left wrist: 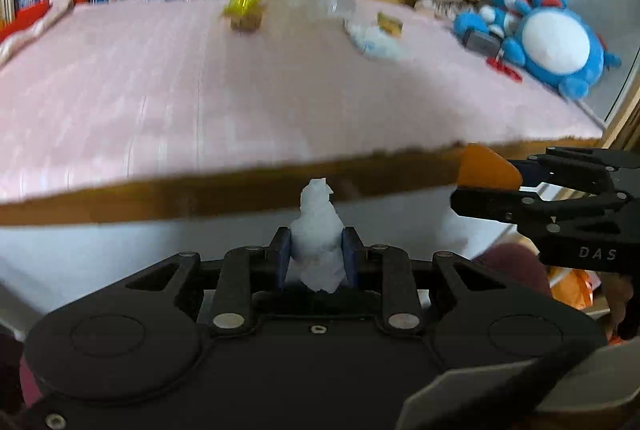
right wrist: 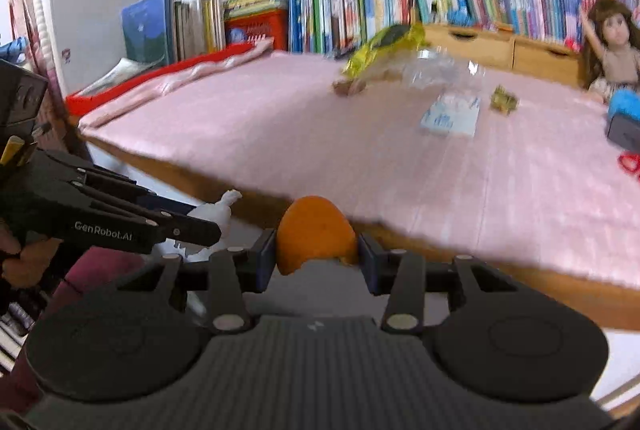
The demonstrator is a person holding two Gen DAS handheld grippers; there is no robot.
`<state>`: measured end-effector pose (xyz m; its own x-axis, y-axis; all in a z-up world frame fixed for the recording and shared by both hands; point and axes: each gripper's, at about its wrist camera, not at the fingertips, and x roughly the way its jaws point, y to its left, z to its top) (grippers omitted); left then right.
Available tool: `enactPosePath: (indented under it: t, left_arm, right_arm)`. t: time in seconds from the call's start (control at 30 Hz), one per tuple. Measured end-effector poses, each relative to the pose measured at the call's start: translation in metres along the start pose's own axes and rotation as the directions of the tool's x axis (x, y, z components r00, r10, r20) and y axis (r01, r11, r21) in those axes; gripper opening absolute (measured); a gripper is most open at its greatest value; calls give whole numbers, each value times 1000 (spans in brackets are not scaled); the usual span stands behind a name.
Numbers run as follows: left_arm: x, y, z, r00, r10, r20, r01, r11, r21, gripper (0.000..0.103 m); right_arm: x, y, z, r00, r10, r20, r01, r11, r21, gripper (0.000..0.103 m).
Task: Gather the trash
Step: 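Lower the white tissue and orange item past the table edge over the bin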
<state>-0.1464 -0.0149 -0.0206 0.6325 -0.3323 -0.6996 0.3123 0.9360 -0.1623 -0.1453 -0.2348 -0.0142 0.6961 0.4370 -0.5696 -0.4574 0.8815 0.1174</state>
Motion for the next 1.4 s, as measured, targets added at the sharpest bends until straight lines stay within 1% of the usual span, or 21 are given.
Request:
enactPosePath:
  t: [0.17, 0.3, 0.4, 0.53, 0.6, 0.8, 0.93, 1.0, 1.17, 1.33, 1.4]
  left_arm:
    - [19, 6, -19, 994, 8, -108, -11, 1000, -27, 26]
    - [41, 13, -36, 979, 9, -202, -26, 996, -81, 26]
    - [55, 16, -49, 968, 13, -252, -38, 995, -97, 26]
    - [70, 19, -62, 951, 30, -309, -65, 992, -104, 26]
    - [74, 21, -65, 946, 29, -322, -68, 992, -110, 26]
    - [84, 18, -68, 933, 17, -359, -63, 991, -118, 26]
    - [91, 17, -73, 919, 30, -392, -81, 990, -114, 26]
    - [95, 15, -73, 915, 36, -401, -86, 990, -107, 26]
    - [102, 14, -73, 900, 33, -435, -91, 989, -113, 27]
    - [105, 10, -76, 888, 45, -458, -101, 990, -99, 27]
    - [105, 10, -77, 884, 47, -466, -103, 990, -95, 27]
  right_arm:
    - [14, 8, -24, 996, 23, -91, -24, 1000, -13, 48]
    - [27, 17, -41, 988, 20, -154, -23, 1000, -20, 49]
    - [39, 19, -52, 977, 20, -214, -21, 1000, -4, 49]
    - [55, 20, -64, 955, 14, -295, -11, 1000, 12, 50]
    - [61, 20, -69, 947, 17, -322, -11, 1000, 20, 50]
    - [72, 20, -76, 930, 38, -365, -19, 998, 57, 50]
    - [76, 20, -78, 923, 48, -383, -24, 997, 67, 51]
    - [78, 19, -79, 919, 49, -391, -23, 997, 71, 51]
    - [84, 15, -76, 912, 48, -408, -19, 997, 75, 52]
    - [89, 19, -77, 901, 46, -431, -18, 997, 69, 52]
    - [97, 21, -76, 896, 47, -443, -18, 997, 68, 52]
